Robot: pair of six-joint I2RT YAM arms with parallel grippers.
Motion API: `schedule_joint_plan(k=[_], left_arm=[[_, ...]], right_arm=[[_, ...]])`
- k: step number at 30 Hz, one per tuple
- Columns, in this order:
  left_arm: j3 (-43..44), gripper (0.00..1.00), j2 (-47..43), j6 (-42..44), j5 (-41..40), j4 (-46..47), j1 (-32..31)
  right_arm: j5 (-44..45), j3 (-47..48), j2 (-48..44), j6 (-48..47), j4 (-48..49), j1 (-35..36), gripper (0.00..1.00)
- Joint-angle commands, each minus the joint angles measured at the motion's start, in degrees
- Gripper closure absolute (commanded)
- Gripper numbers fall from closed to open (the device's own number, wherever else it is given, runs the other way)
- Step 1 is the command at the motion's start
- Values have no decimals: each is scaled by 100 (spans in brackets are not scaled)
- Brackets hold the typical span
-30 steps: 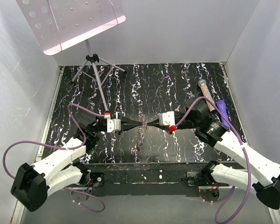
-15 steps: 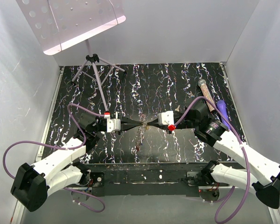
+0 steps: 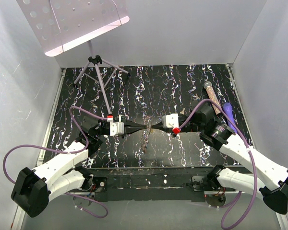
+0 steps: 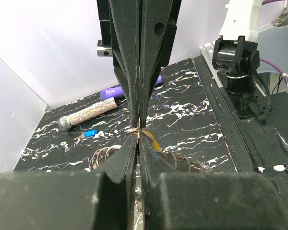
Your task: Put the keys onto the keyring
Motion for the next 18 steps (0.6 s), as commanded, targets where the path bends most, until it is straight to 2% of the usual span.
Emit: schedule_joint_plan(k=[1,18], left_arm=[[-29,100,-139,9,-44,192,-26],[-29,100,-121,-53,-26,245,-35]], right_arm=[[-66,177,17,102,239,36,99],[-66,195,52,164,345,63,99]])
